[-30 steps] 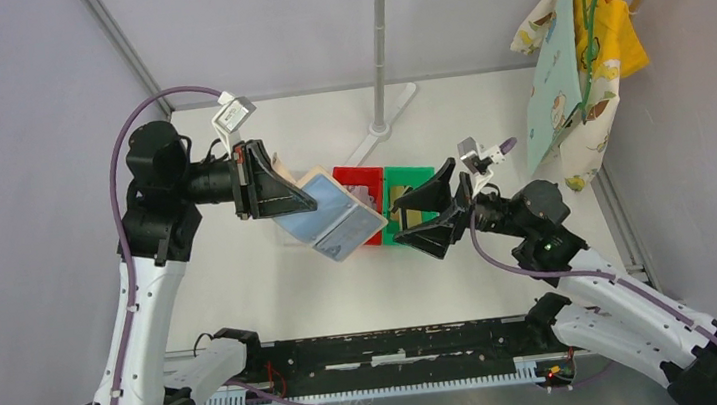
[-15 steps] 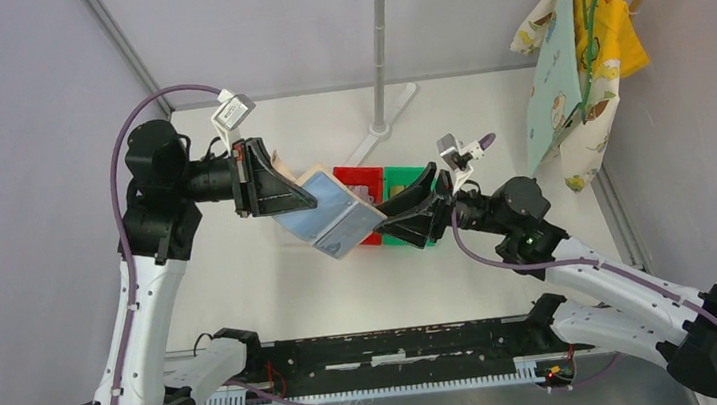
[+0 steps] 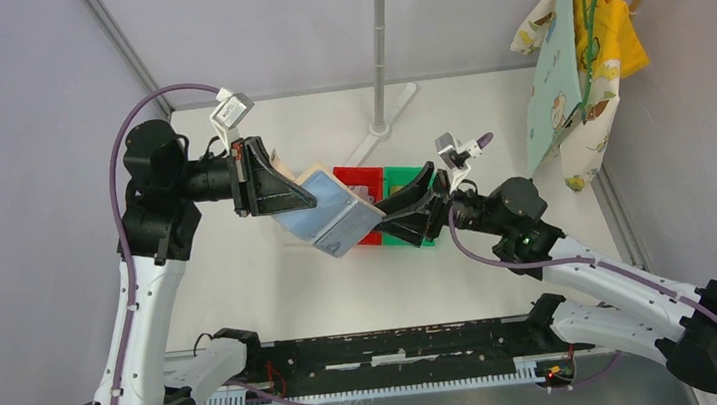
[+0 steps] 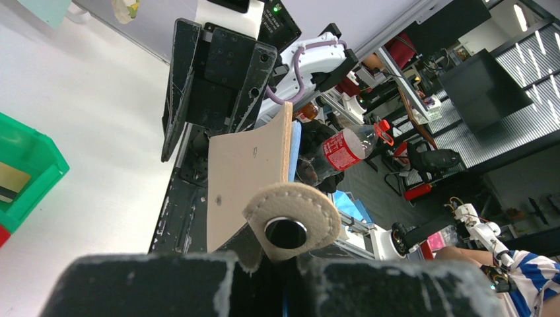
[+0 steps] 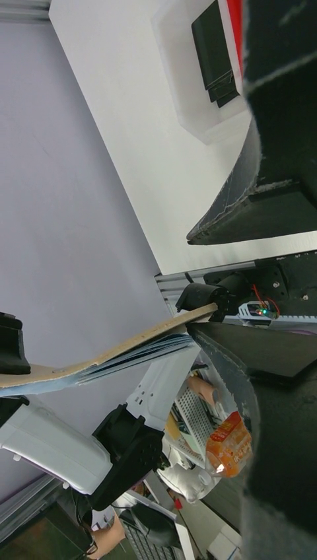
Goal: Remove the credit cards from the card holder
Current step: Remove the credit card from the card holder.
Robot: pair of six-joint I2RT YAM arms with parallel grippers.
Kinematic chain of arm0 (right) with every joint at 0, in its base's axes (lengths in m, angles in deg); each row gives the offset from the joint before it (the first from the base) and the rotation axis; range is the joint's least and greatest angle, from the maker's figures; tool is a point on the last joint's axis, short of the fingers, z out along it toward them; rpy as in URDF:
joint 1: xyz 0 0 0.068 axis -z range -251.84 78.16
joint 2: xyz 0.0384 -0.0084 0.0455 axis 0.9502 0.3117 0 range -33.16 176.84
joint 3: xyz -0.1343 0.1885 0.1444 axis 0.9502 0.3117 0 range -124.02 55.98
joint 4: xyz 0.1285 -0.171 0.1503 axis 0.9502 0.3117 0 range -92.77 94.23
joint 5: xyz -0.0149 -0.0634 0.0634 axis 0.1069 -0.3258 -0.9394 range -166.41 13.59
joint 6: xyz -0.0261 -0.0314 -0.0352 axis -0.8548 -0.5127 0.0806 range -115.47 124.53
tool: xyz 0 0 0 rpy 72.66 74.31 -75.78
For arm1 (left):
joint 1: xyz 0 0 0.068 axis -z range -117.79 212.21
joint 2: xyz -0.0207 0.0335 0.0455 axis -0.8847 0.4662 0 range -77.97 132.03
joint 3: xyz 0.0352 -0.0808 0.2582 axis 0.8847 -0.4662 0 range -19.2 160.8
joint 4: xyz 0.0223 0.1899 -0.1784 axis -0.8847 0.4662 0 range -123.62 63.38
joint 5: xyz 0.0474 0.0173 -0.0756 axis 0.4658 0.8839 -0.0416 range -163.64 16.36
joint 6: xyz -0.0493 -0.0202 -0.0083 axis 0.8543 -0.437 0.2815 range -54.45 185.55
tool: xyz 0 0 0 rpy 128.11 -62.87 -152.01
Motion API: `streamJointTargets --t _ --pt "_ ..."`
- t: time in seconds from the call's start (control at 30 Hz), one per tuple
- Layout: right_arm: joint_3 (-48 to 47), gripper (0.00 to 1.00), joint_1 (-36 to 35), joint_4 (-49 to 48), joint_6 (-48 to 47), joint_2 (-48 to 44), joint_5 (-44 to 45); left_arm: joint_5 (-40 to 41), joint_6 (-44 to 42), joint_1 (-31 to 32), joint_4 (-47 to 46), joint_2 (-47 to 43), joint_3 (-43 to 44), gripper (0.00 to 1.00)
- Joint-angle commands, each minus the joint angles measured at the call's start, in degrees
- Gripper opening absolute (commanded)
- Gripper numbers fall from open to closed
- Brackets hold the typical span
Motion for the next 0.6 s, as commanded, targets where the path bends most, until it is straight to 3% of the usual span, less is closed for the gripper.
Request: streamJointTargets --t 0.0,0.17,0.47,0.57 --pt "-3.43 0.56 -1.33 -4.62 1.27 0.75 -1.76 -1.25 1.51 -0.17 -2.85 -1.01 1.77 0.07" --pt "-3.60 0.75 -2.93 -5.71 -0.04 0.44 -7.75 -0.76 -0.45 -0.14 -1.18 -0.59 1.54 0.07" --pt "-7.02 0.81 -3.75 -4.18 -1.24 0.38 -6.39 0.45 -2.03 -0.14 0.66 -0.30 1.40 0.07" --pt "-8.78 0.76 -4.02 -3.25 -1.44 1.57 -4.95 0.56 -2.03 -0.16 0.67 -0.38 1.43 0.08"
